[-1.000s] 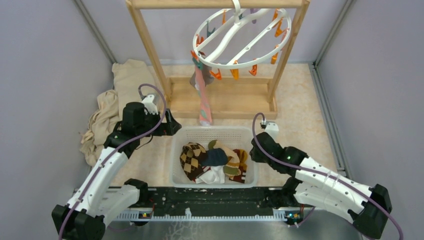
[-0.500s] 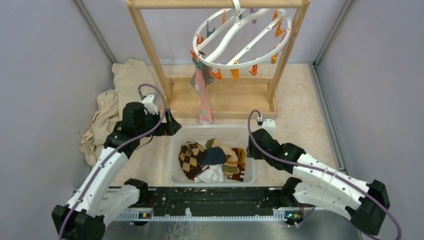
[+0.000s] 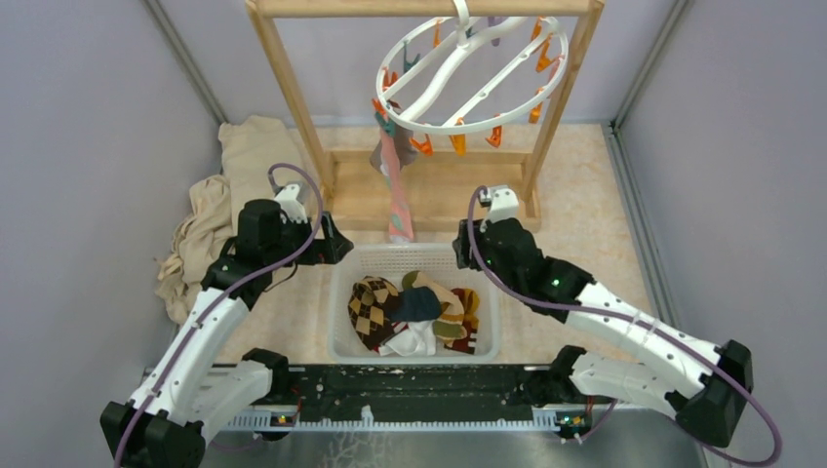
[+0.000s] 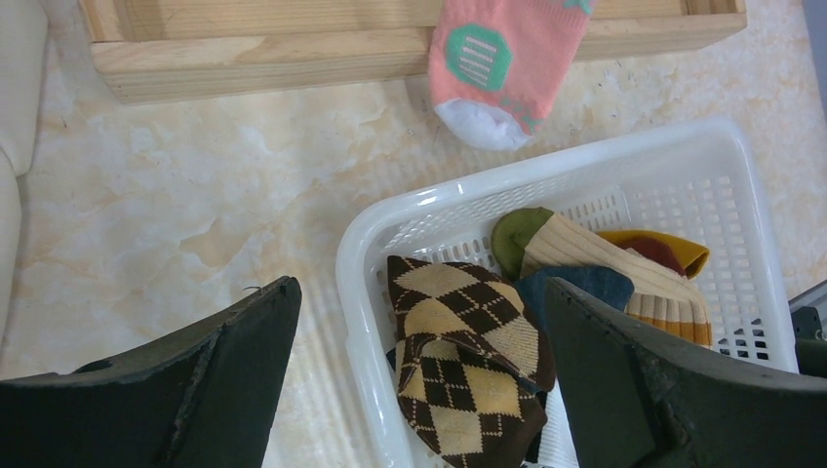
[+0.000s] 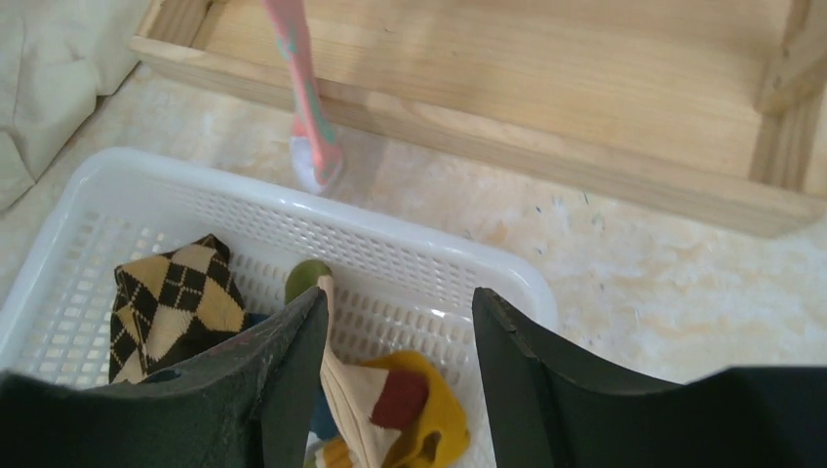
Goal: Remove the socks clipped to the hanger
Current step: Adjust the bin at the center of the board, then remove the sock from the hanger.
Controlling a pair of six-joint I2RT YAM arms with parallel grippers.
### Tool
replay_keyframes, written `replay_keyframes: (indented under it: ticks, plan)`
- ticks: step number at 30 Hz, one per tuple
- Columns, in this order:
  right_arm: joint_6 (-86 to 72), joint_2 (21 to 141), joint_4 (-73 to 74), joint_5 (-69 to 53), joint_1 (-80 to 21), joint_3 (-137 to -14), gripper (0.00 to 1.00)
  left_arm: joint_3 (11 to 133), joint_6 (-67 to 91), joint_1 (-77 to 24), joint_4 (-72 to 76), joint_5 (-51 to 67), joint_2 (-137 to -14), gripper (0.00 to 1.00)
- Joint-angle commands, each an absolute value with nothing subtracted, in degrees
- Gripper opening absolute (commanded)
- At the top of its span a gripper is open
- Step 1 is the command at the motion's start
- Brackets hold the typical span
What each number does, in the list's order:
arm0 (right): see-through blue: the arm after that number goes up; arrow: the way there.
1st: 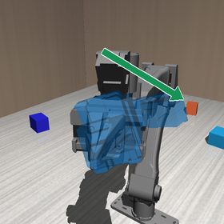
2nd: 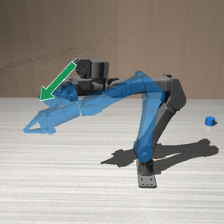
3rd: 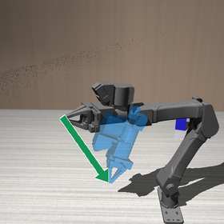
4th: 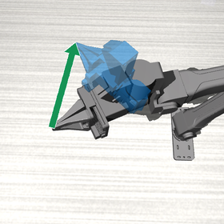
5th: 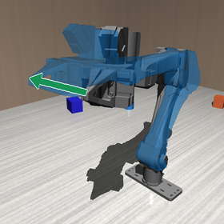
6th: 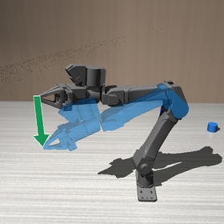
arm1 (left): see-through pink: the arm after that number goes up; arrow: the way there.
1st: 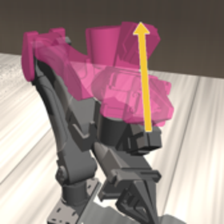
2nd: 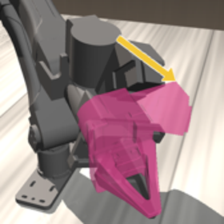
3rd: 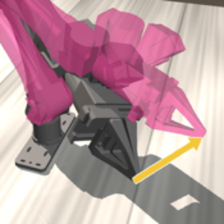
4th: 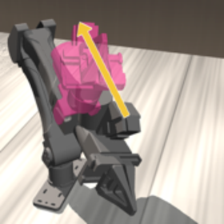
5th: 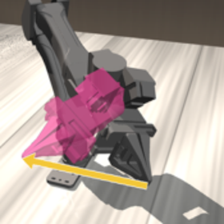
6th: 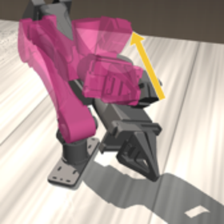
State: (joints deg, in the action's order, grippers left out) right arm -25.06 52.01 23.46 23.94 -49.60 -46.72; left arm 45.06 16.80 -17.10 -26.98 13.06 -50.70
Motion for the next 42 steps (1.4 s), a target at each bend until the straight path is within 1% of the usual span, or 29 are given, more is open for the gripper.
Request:
replay_keyframes:
  ticks: [1,5,13,20,25,29,31,32,34,37,39,42]
  plan:
    - [-14.46,58.15,1.64,21.45,-49.26,-45.86,0.56,47.57,16.17,-17.03,-25.74,12.49,-49.51,0.99]
    - [-11.24,67.21,-10.96,20.11,-48.75,-46.21,0.56,48.28,16.17,-17.05,-25.94,13.23,-49.07,0.99]
    - [-11.76,85.92,-21.01,11.21,-45.35,-54.95,0.55,49.17,16.17,-17.05,-26.95,14.24,-47.94,0.99]
    - [-13.00,93.87,-25.53,6.37,-43.52,-59.12,0.55,49.14,16.17,-17.05,-27.69,14.31,-46.92,0.99]
    - [-15.35,99.13,-27.77,0.46,-42.16,-61.80,0.53,49.04,16.20,-17.05,-27.72,14.65,-46.88,0.99]
    - [-16.91,102.30,-26.09,0.18,-42.04,-63.60,0.44,49.30,16.17,-17.01,-28.16,14.53,-46.63,0.99]
    - [-17.63,103.16,-25.86,0.18,-42.10,-63.77,0.35,49.31,16.12,-17.05,-28.30,14.45,-46.50,0.99]
    - [-17.88,103.52,-25.64,0.18,-42.10,-63.99,0.28,49.31,16.17,-17.05,-28.29,14.48,-46.50,0.99]
    - [-18.01,103.85,-25.41,0.18,-41.86,-64.45,0.17,49.31,16.17,-17.05,-28.30,14.71,-46.49,0.99]
    - [-17.43,103.52,-24.25,0.18,-41.51,-65.97,0.06,49.39,16.34,-17.01,-28.39,14.84,-46.57,0.99]
    - [-16.13,102.71,-22.69,0.23,-41.48,-67.26,0.00,49.54,16.50,-17.05,-28.54,14.83,-46.49,0.99]
    - [-14.33,99.83,-21.81,0.99,-41.48,-67.38,0.00,49.72,16.61,-17.05,-28.74,14.72,-46.20,0.99]
